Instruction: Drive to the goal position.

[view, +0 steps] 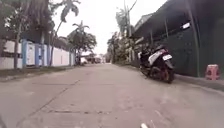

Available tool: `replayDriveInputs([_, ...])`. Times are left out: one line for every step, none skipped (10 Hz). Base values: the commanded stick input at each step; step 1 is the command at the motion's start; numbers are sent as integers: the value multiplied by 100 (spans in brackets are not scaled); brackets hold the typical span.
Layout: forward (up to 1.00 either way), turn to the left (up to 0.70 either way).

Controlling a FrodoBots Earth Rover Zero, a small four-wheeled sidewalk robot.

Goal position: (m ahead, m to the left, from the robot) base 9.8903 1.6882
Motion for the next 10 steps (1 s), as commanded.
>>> replayDriveInputs([100,0])
replayDriveInputs([100,0])
replayDriveInputs([100,0])
replayDriveInputs([100,0])
replayDriveInputs([100,0])
replayDriveInputs([100,0])
replayDriveInputs([100,0])
replayDriveInputs([100,0])
replayDriveInputs([100,0])
replayDriveInputs([100,0])
